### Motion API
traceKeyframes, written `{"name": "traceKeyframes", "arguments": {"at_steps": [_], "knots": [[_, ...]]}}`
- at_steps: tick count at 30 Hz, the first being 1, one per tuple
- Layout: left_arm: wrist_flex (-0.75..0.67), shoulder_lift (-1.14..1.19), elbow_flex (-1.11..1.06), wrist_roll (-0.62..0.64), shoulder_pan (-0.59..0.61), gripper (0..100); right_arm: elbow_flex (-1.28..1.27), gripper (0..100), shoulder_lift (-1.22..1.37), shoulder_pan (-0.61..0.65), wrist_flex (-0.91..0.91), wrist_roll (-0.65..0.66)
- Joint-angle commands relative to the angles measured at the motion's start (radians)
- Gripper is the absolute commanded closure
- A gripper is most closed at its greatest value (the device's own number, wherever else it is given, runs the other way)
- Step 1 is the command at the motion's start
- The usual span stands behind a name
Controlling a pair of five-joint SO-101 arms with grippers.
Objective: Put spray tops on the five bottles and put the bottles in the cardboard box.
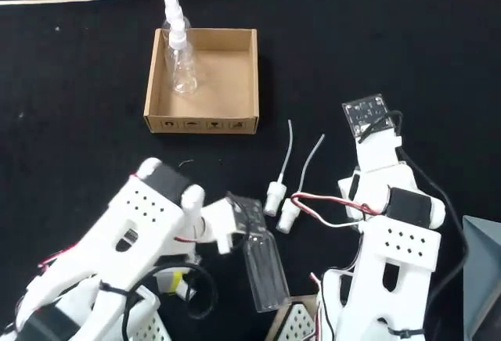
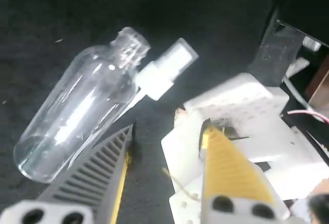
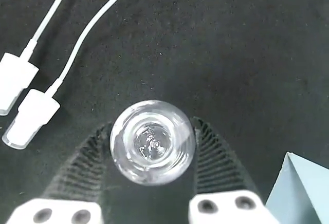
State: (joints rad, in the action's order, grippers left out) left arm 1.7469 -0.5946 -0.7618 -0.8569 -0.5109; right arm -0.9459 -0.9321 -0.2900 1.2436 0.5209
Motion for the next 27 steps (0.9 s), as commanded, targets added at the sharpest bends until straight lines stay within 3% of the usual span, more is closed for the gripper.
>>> {"name": "traceKeyframes", "arguments": {"at_steps": [1, 6, 27], "knots": [[0.009, 0.046, 0.012, -0.011, -0.076, 81, 0.008, 96.0, -0.028, -0.025, -0.018, 0.005], [-0.026, 0.106, 0.005, -0.011, -0.117, 80, 0.008, 96.0, -0.028, -0.026, -0.017, 0.003], [-0.431, 0.173, -0.237, -0.009, -0.119, 80, -0.013, 96.0, -0.03, -0.025, -0.023, 0.005]]}}
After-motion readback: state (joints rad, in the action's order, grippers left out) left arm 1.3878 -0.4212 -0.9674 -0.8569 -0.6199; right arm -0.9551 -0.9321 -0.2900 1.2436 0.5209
